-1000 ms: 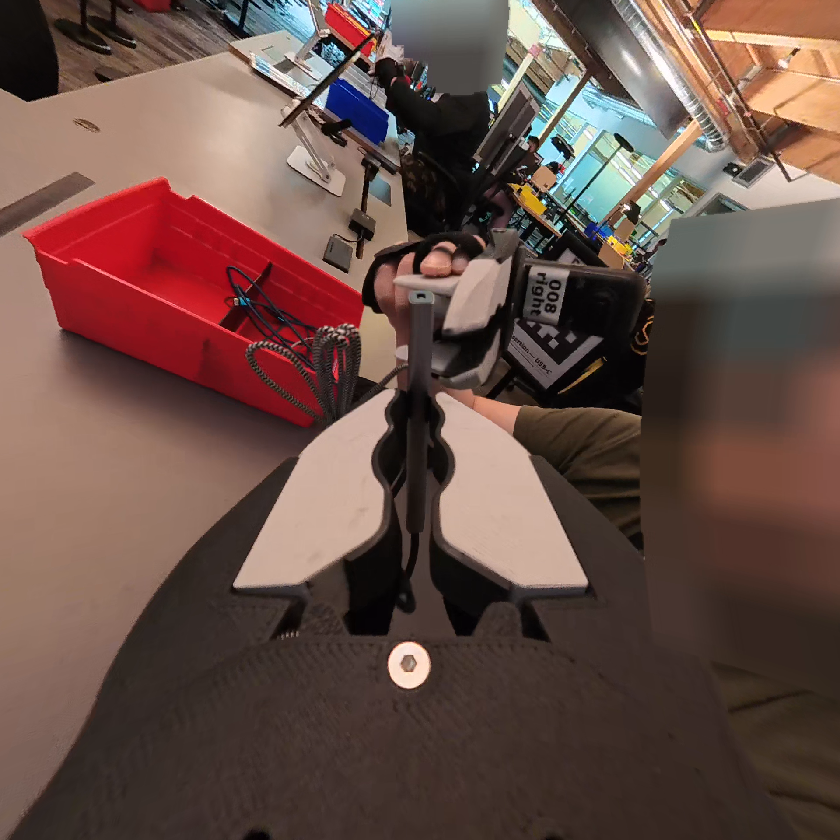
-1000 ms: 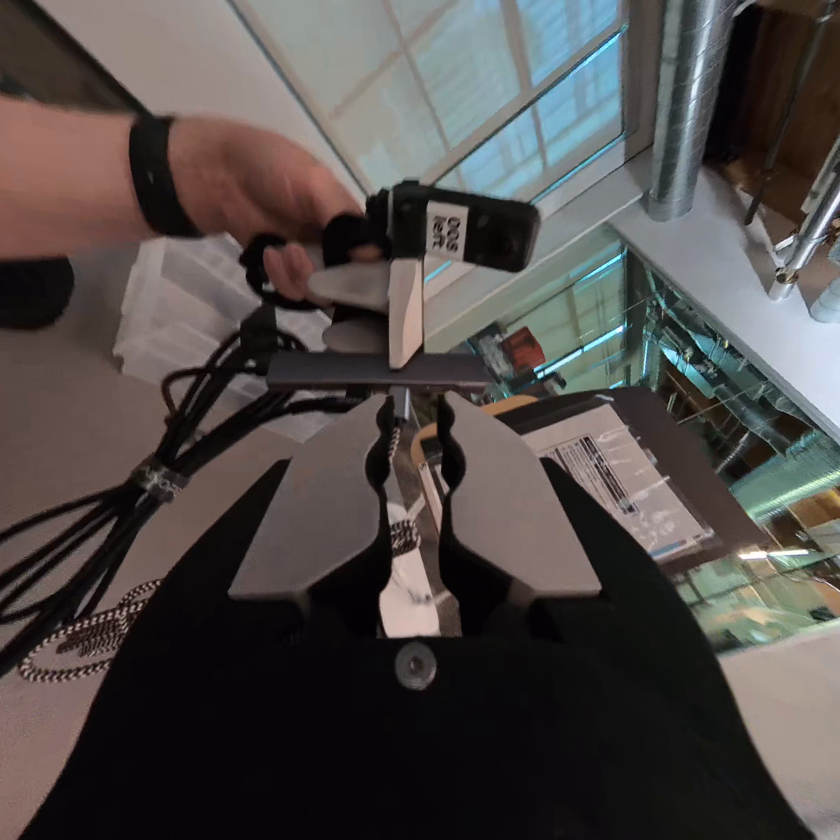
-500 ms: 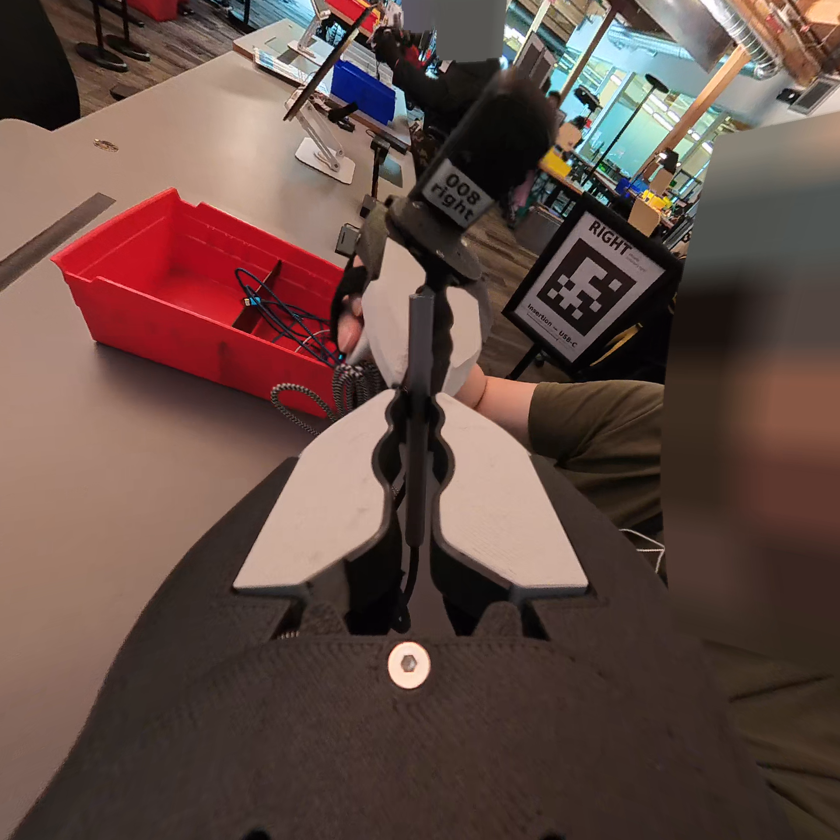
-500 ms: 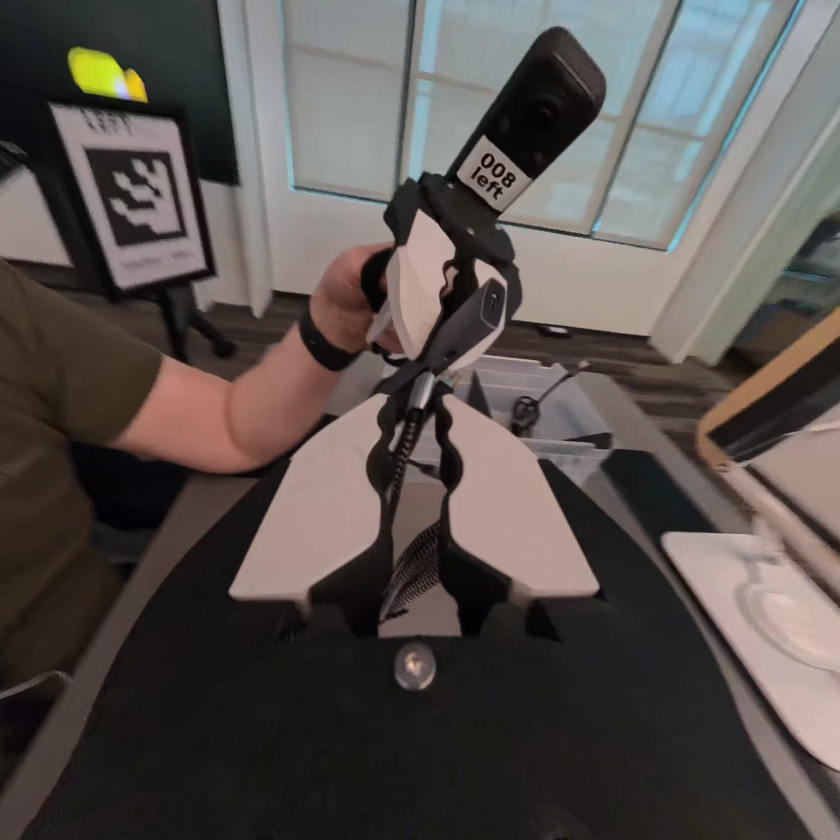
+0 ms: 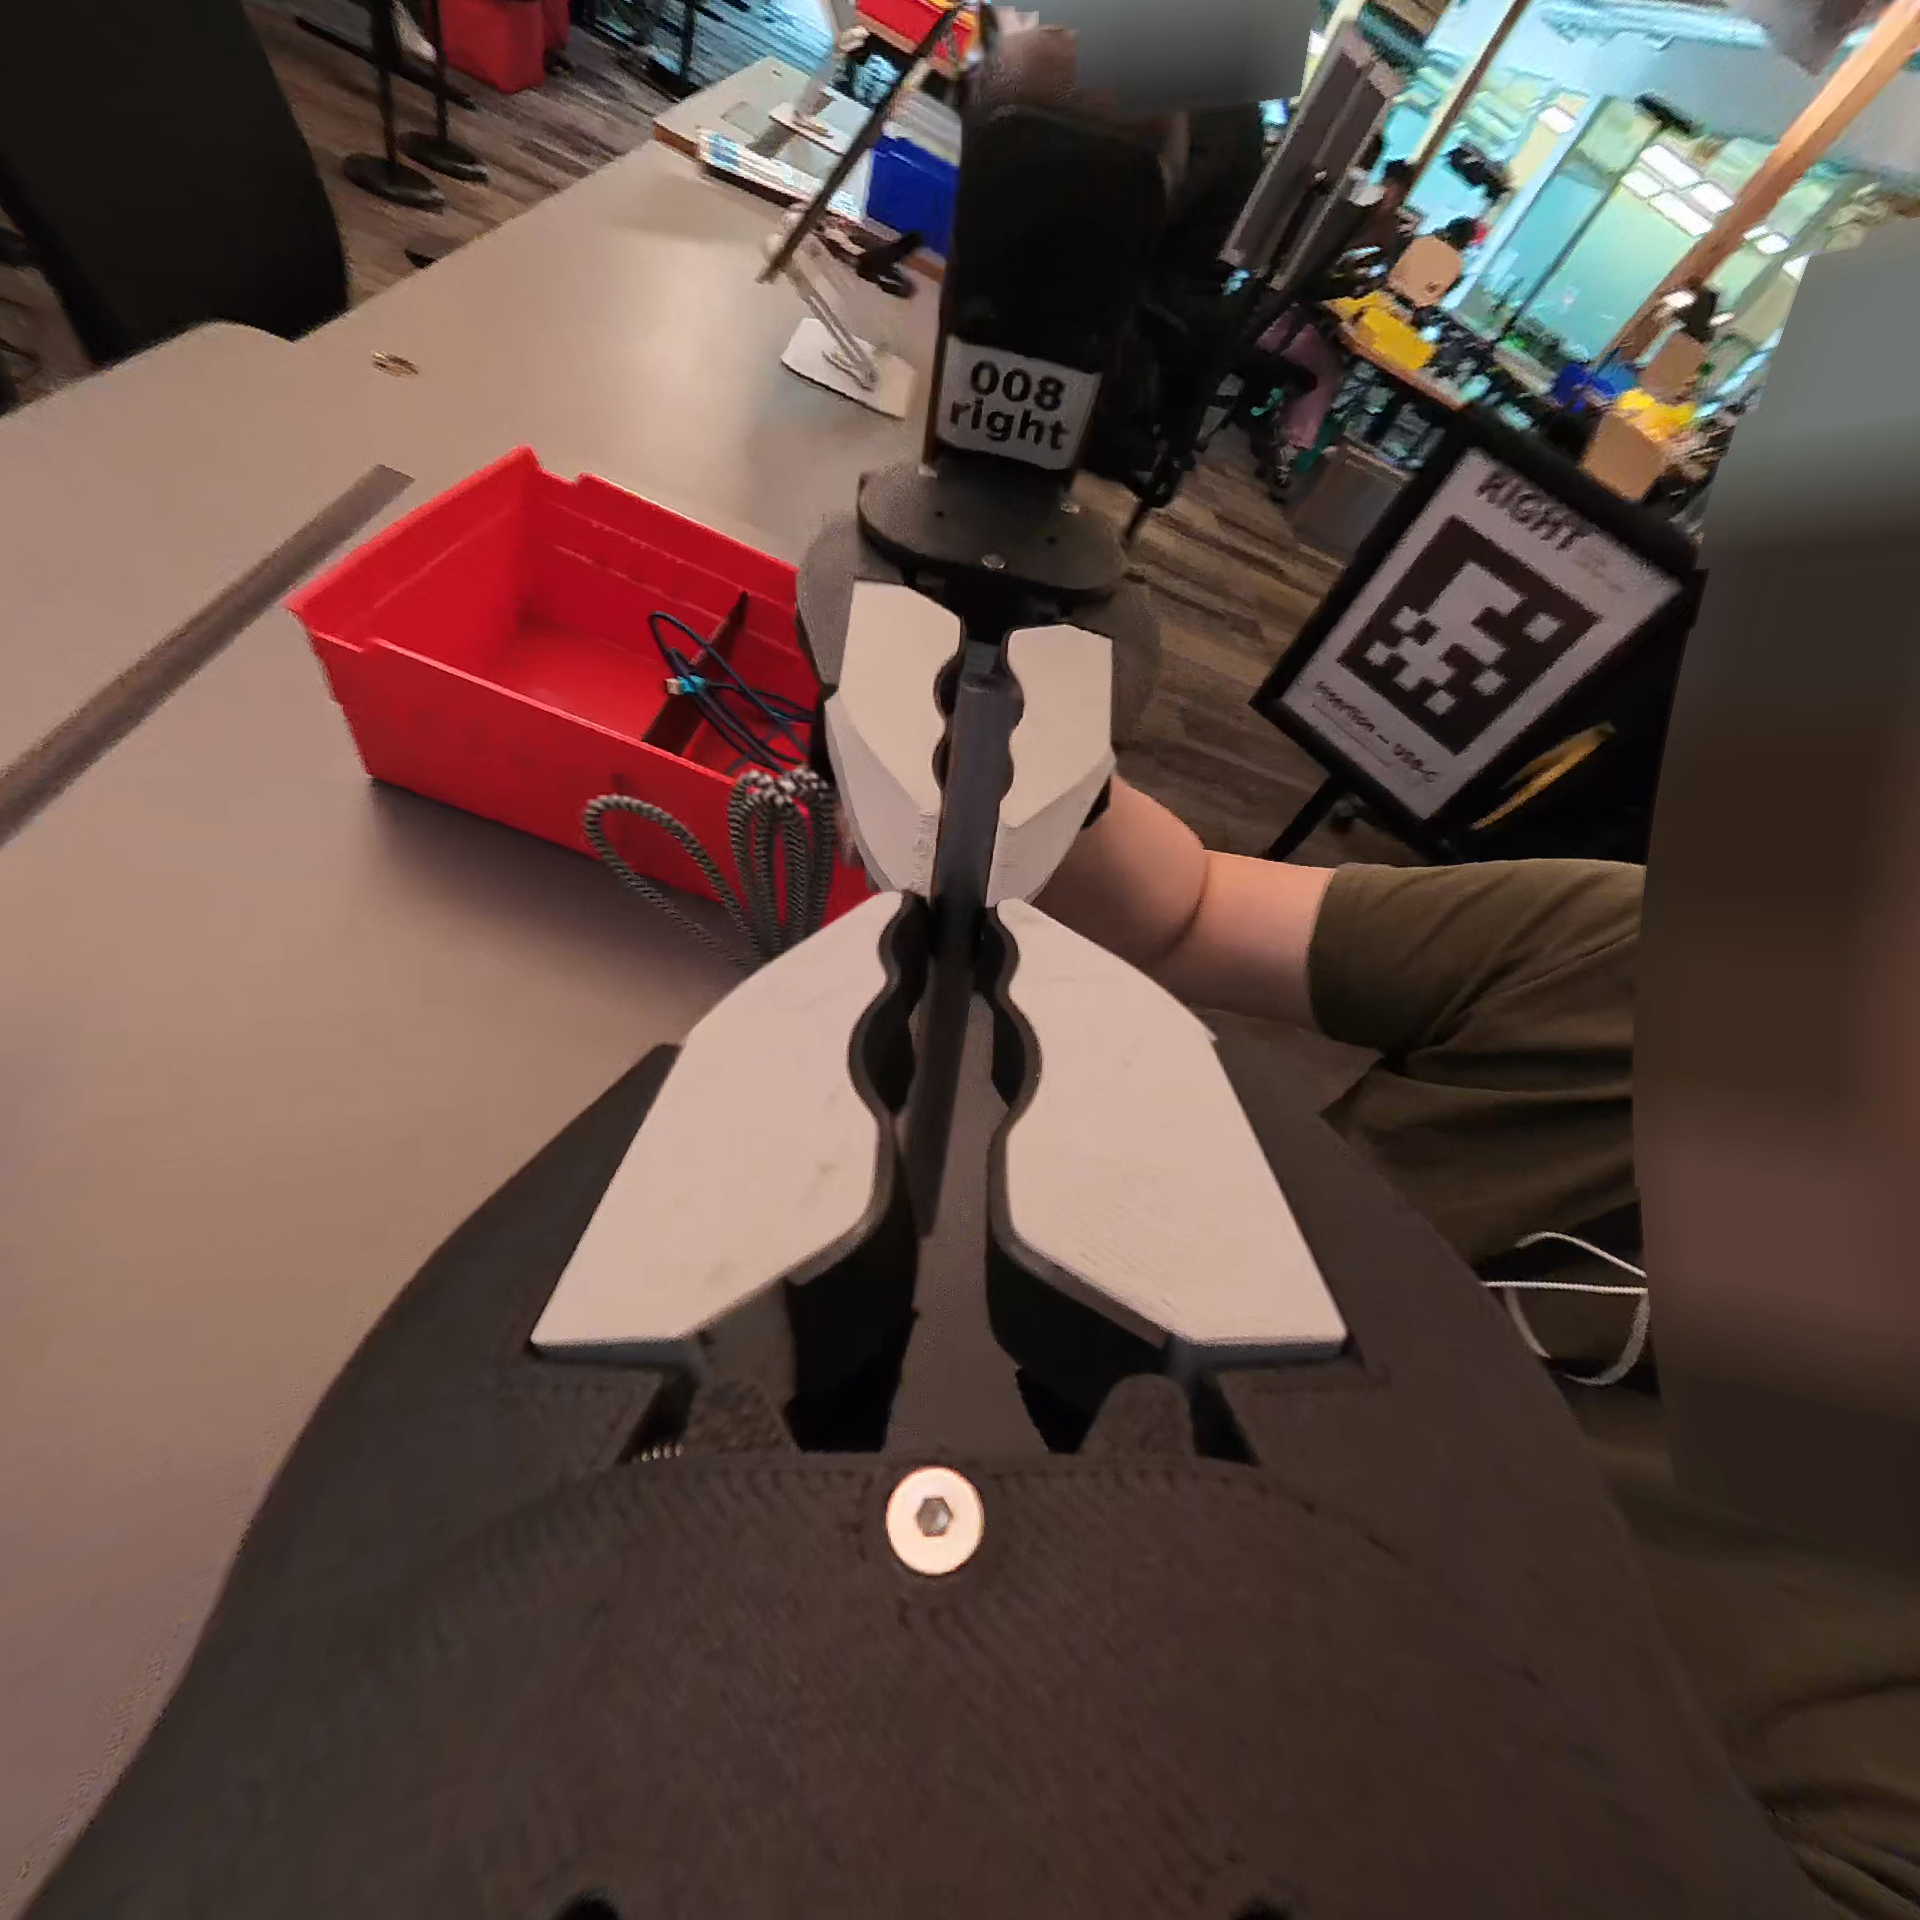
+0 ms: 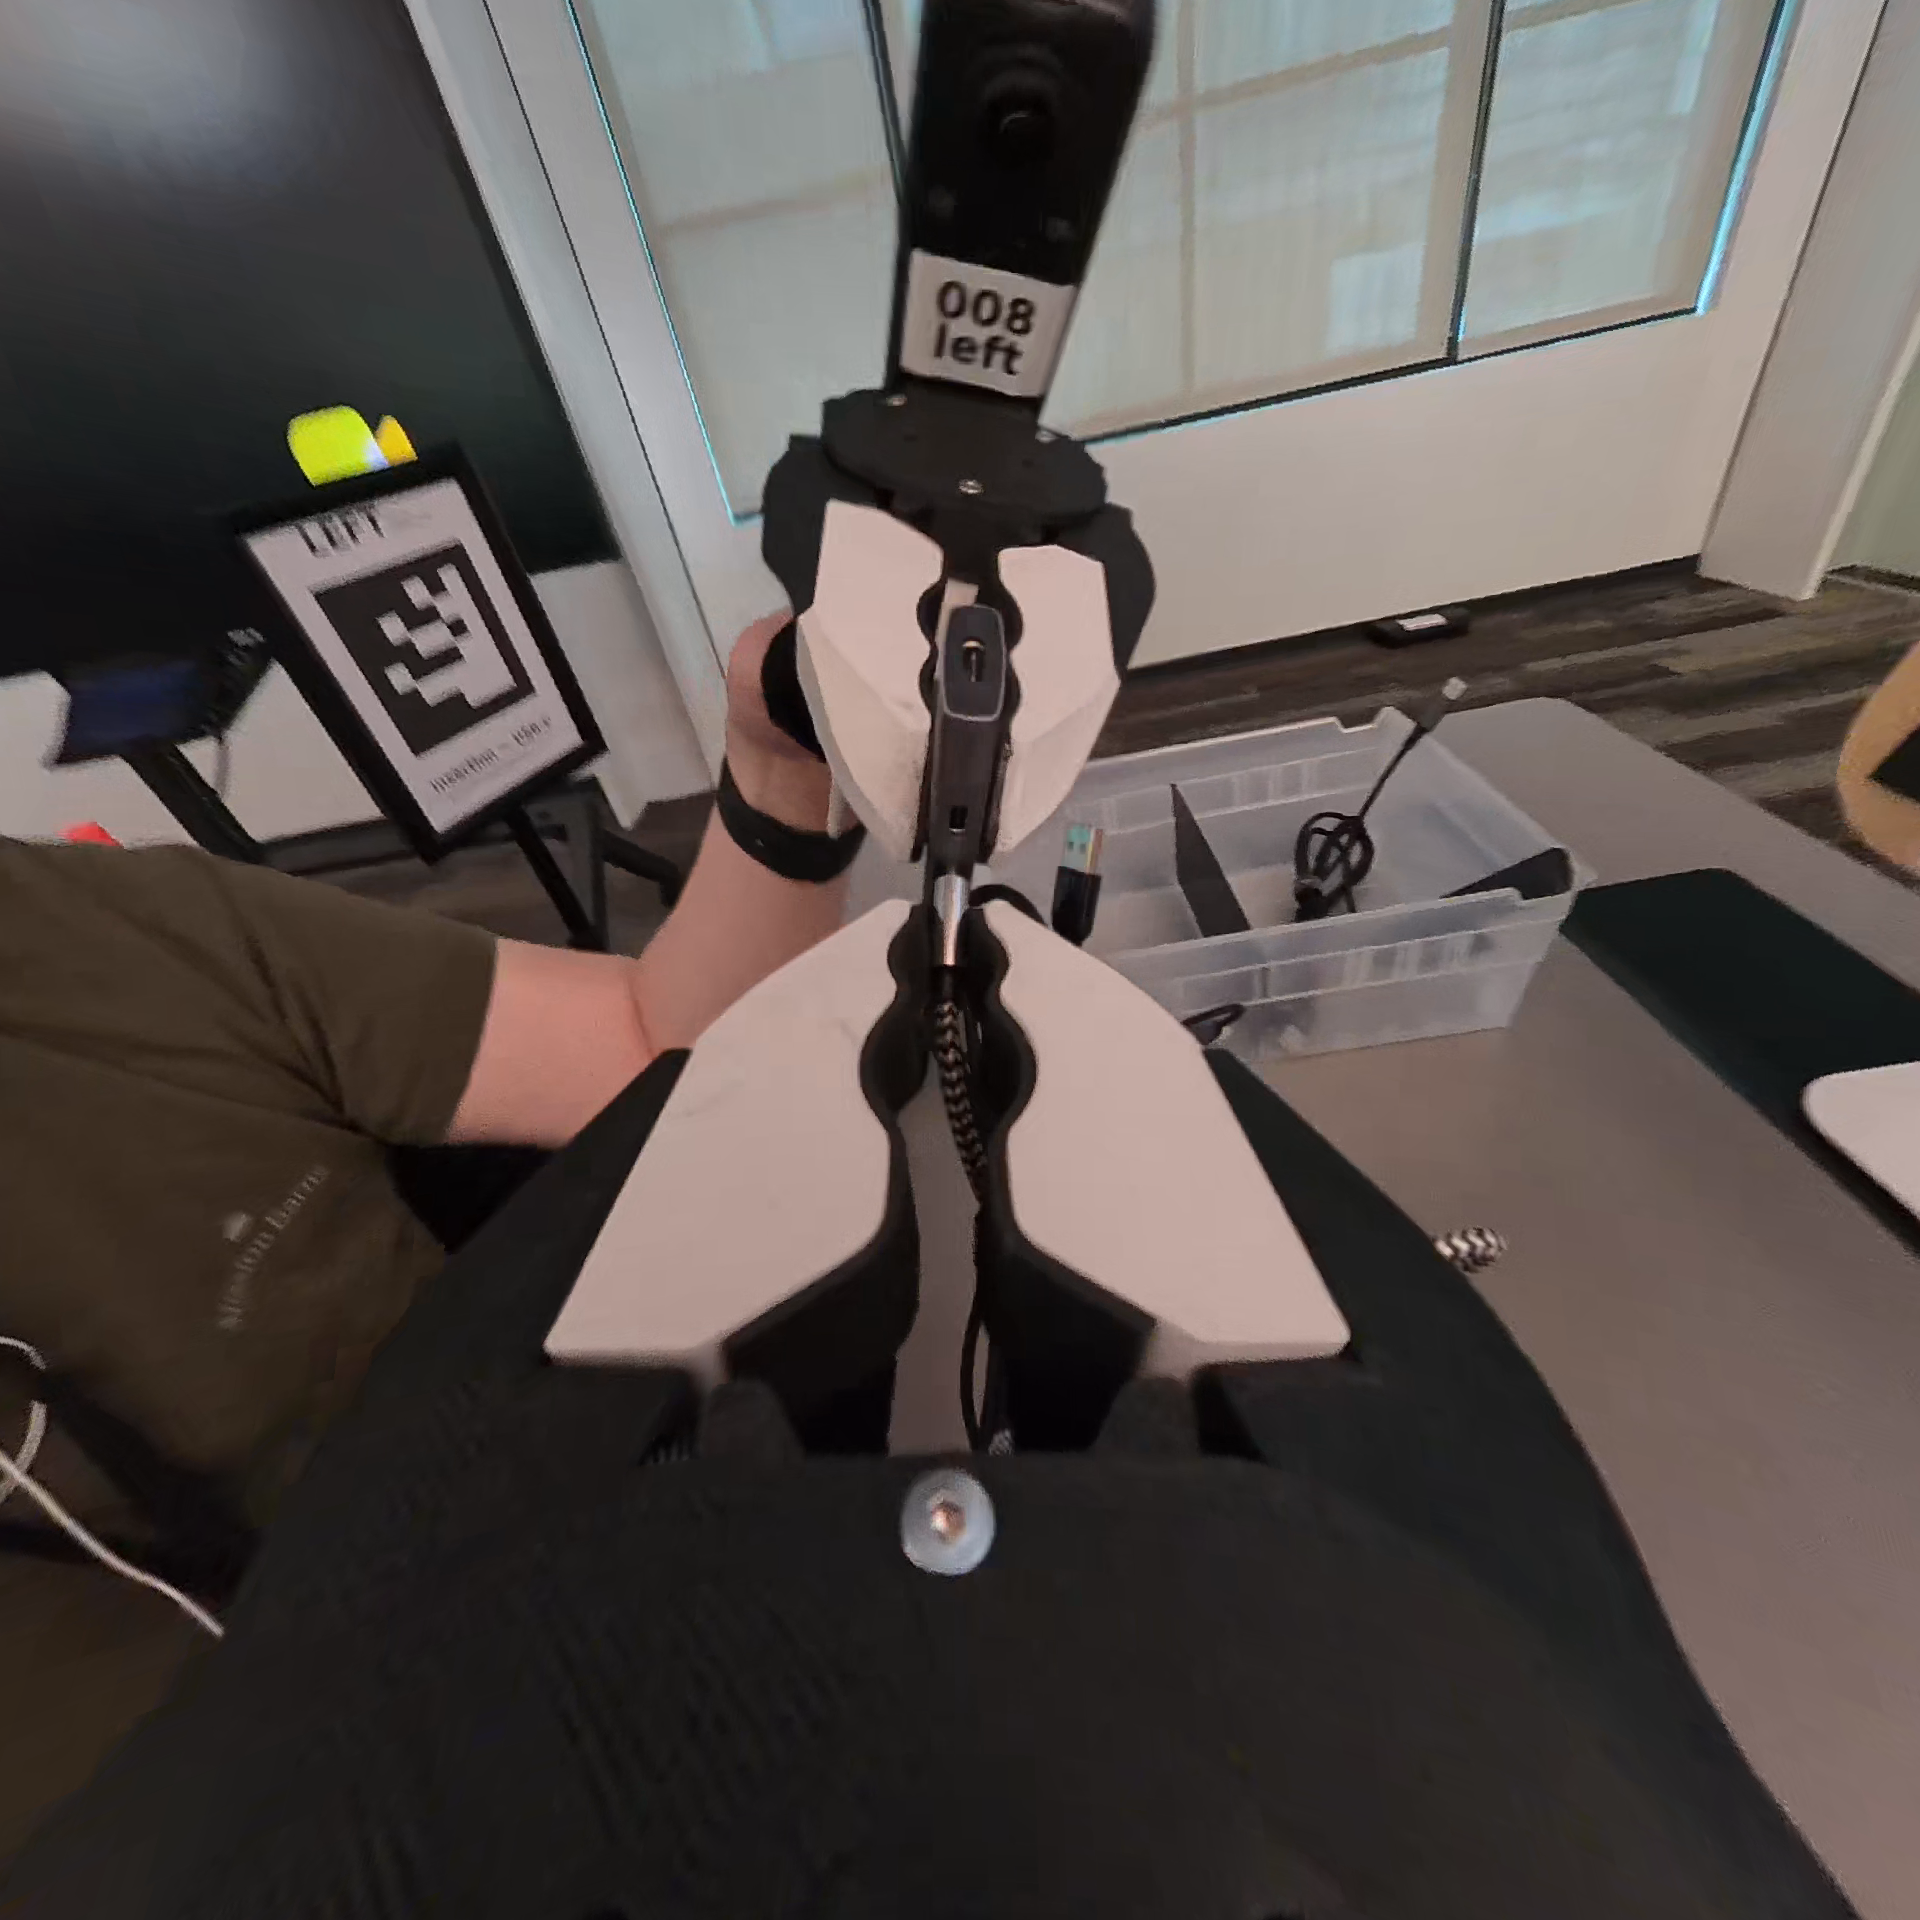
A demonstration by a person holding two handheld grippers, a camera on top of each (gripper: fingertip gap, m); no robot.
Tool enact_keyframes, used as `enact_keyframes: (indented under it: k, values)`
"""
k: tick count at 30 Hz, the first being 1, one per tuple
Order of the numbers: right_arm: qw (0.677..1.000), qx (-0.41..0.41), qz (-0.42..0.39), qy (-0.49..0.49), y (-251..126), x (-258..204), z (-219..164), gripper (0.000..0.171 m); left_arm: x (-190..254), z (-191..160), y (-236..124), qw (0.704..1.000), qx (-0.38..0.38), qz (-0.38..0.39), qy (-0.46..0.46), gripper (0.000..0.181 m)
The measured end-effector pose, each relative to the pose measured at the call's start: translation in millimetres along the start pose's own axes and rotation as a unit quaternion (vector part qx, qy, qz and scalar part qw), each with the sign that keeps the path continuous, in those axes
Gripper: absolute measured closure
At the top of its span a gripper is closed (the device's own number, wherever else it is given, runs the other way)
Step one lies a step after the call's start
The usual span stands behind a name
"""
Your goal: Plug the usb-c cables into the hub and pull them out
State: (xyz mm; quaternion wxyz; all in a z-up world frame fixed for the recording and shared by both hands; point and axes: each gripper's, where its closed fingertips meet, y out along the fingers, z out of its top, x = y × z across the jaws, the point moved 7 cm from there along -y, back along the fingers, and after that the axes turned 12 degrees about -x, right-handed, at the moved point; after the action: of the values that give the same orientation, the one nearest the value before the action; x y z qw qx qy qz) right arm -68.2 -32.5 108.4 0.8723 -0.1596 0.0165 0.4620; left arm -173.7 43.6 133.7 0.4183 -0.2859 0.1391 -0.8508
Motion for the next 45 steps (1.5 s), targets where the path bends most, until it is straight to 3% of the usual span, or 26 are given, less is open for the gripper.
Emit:
enact_keyframes:
  k: [4, 9, 13, 28, 30, 32, 34, 36, 45]
  values:
    - [0.999, -0.024, -0.027, -0.033, 2, -4, -2, 0.164, -4, -2, 8, 0.998, -0.013, -0.056, -0.013, 0.169]
    - [0.999, -0.029, 0.018, -0.025, -2, 0, -8, 0.164, -2, -3, 15, 0.998, -0.042, -0.026, 0.027, 0.173]
    - [0.999, -0.039, -0.011, -0.028, -2, 5, -9, 0.163, -5, -2, 15, 0.997, -0.046, 0.026, 0.049, 0.173]
    - [0.993, -0.118, -0.002, -0.026, -17, 4, -17, 0.163, -6, -4, 33, 0.995, -0.084, 0.019, 0.057, 0.172]
    - [0.987, -0.140, -0.078, -0.022, -48, 16, -21, 0.163, -16, -7, 2, 0.996, -0.056, 0.065, 0.028, 0.172]
    - [0.998, 0.009, -0.061, 0.004, -100, 12, -1, 0.164, -14, -9, -68, 0.994, 0.102, 0.042, 0.018, 0.173]
    - [0.998, 0.014, -0.063, -0.009, -123, 2, 2, 0.164, -12, -22, -109, 0.986, 0.155, 0.056, 0.010, 0.173]
    - [0.996, -0.004, -0.093, 0.000, -131, 2, 1, 0.164, -12, -29, -121, 0.984, 0.148, 0.098, 0.017, 0.173]
    - [0.966, -0.010, -0.256, 0.023, -188, -5, -4, 0.164, 6, -24, -105, 0.992, 0.118, 0.049, 0.011, 0.173]
